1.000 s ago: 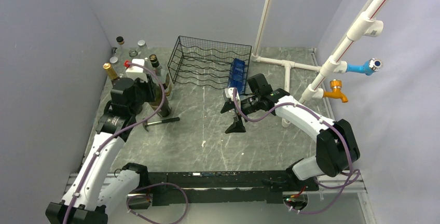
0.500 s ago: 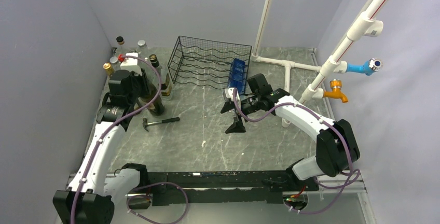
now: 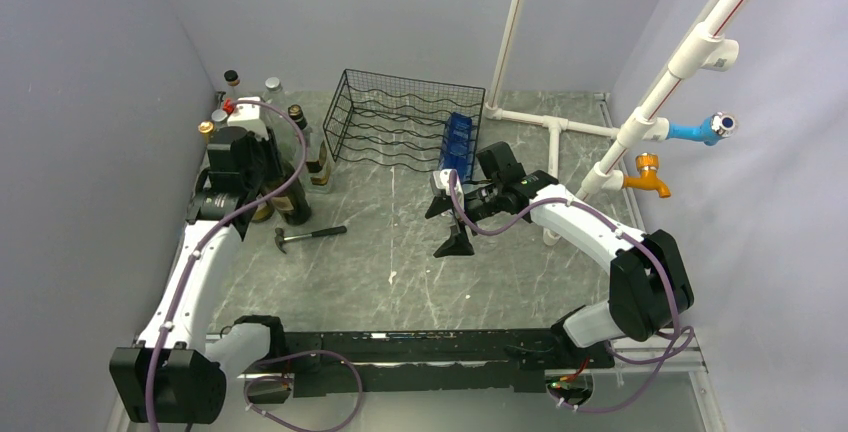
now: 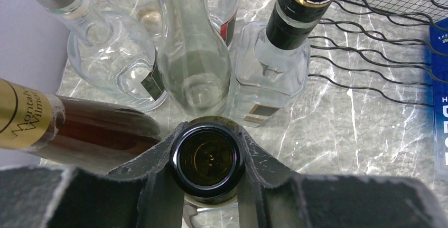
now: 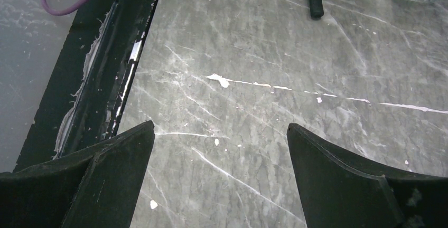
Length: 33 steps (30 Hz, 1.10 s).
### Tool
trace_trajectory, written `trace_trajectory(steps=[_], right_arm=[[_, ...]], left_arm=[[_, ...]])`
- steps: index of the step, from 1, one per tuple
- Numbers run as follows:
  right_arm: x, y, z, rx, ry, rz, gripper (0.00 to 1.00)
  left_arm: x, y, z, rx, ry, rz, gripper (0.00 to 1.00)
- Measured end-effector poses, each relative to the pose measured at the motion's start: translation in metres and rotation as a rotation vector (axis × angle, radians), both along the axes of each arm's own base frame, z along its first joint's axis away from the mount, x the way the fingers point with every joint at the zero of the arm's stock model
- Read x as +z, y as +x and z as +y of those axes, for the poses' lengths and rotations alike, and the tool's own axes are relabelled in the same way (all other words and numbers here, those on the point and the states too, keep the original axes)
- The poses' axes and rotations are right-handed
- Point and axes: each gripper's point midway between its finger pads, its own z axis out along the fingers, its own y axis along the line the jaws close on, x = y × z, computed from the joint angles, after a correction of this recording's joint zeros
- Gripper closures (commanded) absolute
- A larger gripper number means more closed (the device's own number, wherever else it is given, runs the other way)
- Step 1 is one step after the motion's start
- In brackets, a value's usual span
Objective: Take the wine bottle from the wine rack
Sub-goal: Place the wine bottle at the center of the board.
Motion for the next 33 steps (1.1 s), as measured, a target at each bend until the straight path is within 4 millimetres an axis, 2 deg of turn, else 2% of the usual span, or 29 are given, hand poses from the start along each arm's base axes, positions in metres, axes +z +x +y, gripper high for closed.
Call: trace_trajectory(steps=[8,10,18,25,33], right_arm=[[0.000,0.000,0.000,0.000,0.000,-0.001,0.01],[0.000,0.000,0.000,0.001,0.000,-0.001,0.01],[0.000,0.000,0.000,0.001,0.000,-0.001,0.01],[0.000,0.000,0.000,0.000,0.000,-0.001,0.01],[0.000,0.000,0.000,0.000,0.000,-0.001,0.01]], left_arm=[[0.000,0.004,0.003,0.003,-0.008,0.006,1.00],[0.000,0.004,0.003,0.002,-0.009,0.006,0.97],[0.000,0.007,0.002,-0.003,-0.014,0.011,0.68],[0.000,0.006,0.002,-0.004,-0.021,0.010,0.53],[0.016,0.002,-0.003,-0.019,-0.045,-0.039,0.33]])
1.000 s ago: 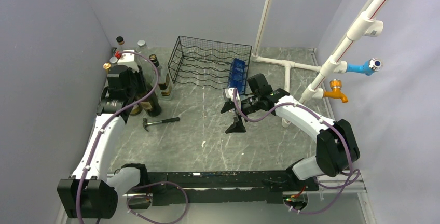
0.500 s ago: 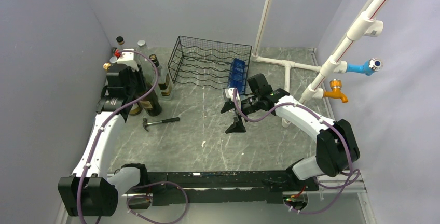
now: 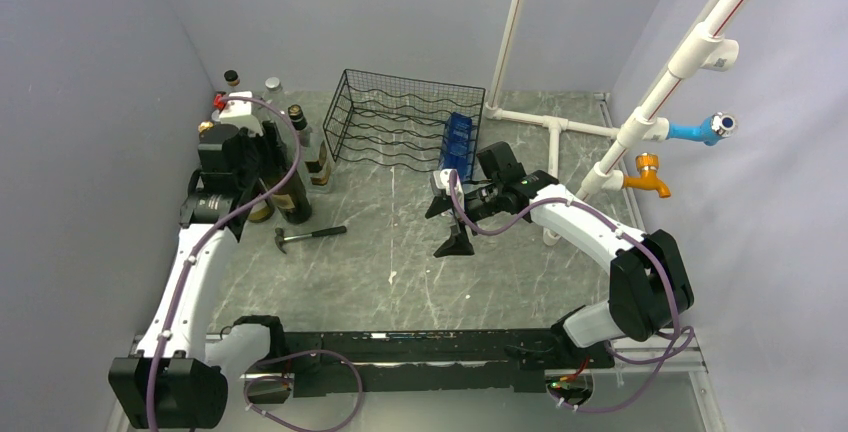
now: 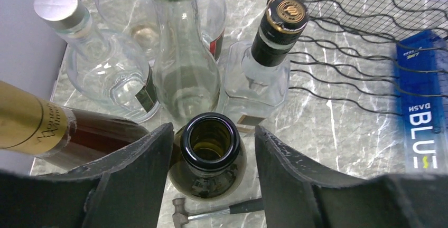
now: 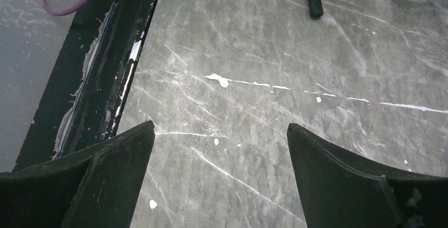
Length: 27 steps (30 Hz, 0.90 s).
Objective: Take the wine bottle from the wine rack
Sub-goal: Place the wine bottle at the center of the board.
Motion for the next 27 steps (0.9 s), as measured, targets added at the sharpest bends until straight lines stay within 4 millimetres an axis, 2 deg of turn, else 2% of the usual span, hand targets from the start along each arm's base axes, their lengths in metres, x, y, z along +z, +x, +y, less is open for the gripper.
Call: trace_trajectory(steps=[6,13,23,27], right_arm=[[0.000,0.001,0.000,-0.002,0.000,0.000,0.01],[0.000,0.001,-0.001,-0.005,-0.001,0.001,0.01],[-0.002,0.000,-0.004,-0.005,-0.009,0.009,0.00],[-0.001,-0.001,-0.005,-0.006,-0.010,0.010,0.00]], left_arm=[[0.020,-0.007,-0.002,-0.010,-0.008,-0.056,0.18],[0.035,-0.020,-0.006,-0.029,-0.023,-0.097,0.01],[0.072,-0.056,-0.022,-0.082,-0.123,-0.219,0.00],[0.069,-0.072,-0.034,-0.133,-0.181,-0.242,0.01]])
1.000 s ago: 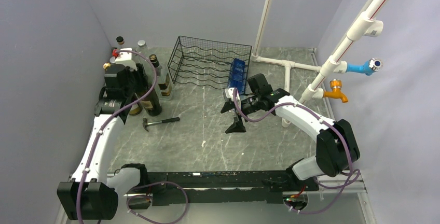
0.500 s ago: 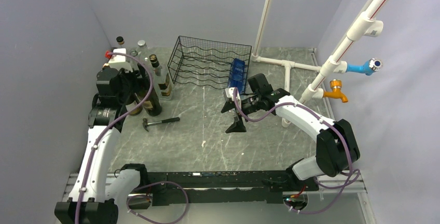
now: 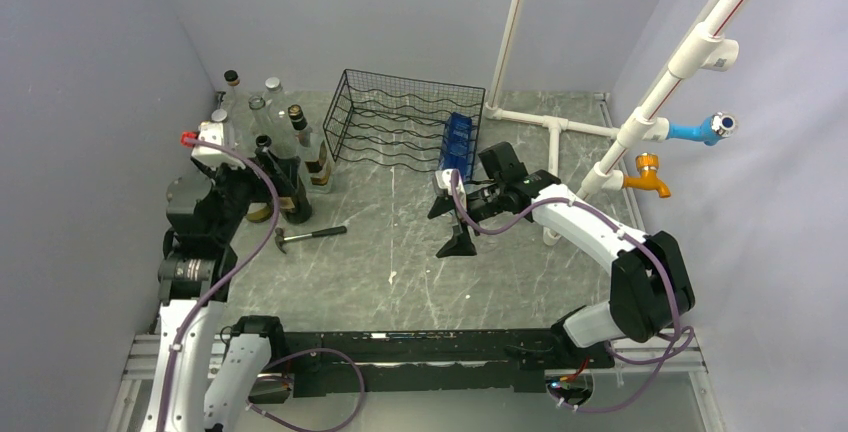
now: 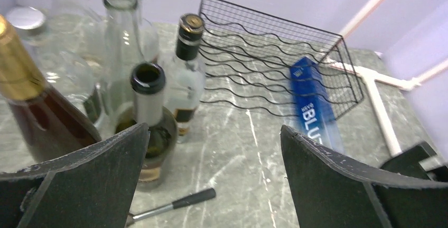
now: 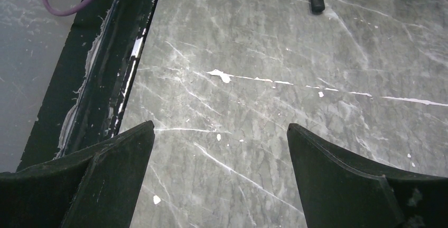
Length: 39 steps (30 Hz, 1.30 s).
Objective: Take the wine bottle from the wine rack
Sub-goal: Place the wine bottle at the center of the board, then pick up the wine bottle from the wine rack.
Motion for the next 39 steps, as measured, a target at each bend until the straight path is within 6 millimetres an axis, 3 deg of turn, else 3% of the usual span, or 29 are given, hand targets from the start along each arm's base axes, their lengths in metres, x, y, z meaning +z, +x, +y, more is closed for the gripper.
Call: trace_trajectory(steps=[5,18,27,39], right_arm=[[0.003,0.001,-0.002,-0.006,0.003,-0.006,0.00],[0.008,0.004,-0.006,-0.025,0.010,-0.014,0.00],[0.012,0.007,-0.006,-0.037,0.013,-0.008,0.00],[0.022,0.012,-0.005,-0.069,0.015,0.017,0.00]], left_arm=[[-0.020,-0.013,-0.019,-0.086,-0.079,0.026,0.01],[-0.069,-0.024,-0.065,-0.318,-0.270,0.161,0.01],[-0.090,-0.028,-0.087,-0.414,-0.354,0.237,0.01],[-0.106,-0.039,-0.133,-0.540,-0.333,0.296,0.00]])
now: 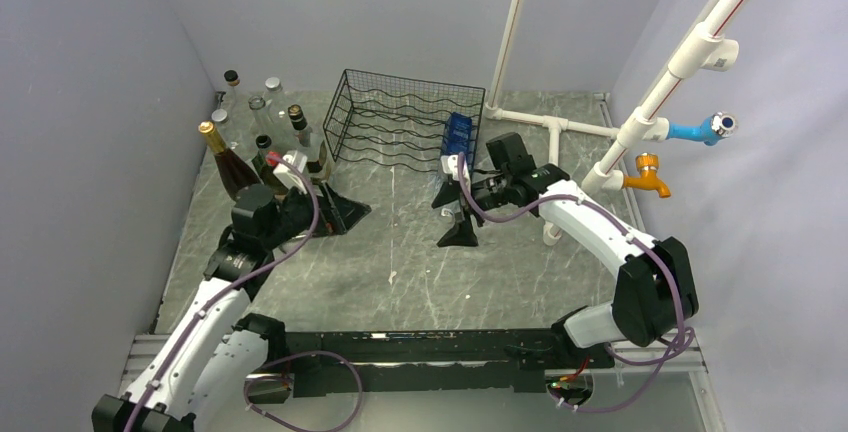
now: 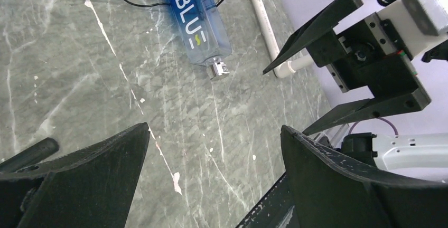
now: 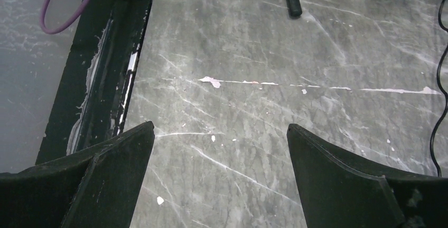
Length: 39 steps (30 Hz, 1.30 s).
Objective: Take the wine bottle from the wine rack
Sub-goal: Pick up the wine bottle from the wine rack.
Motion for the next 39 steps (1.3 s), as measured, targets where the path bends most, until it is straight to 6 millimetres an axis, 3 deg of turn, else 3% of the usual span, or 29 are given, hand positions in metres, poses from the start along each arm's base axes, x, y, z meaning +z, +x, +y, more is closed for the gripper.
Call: trace_trajectory(steps=[10,17,25,34,39], right_arm=[[0.020,0.022,-0.005,-0.119,-0.020,0.037,0.00],[0.020,0.029,-0.007,-0.216,-0.046,0.115,0.00],[0.032,0.055,-0.012,-0.415,-0.034,0.143,0.00],[0.042,0.102,-0.035,-0.830,0.019,0.212,0.00],[0.043,0.128,-0.056,-1.077,0.057,0.287,0.00]], left_arm=[[-0.022,0.005,-0.021,-0.011,0.032,0.002,0.01],[-0.044,0.005,-0.040,-0.031,0.068,0.006,0.01],[-0.065,0.007,-0.067,-0.068,0.114,0.003,0.00],[-0.084,0.017,-0.094,-0.090,0.207,-0.049,0.00],[-0.071,0.034,-0.119,-0.099,0.241,-0.104,0.00]])
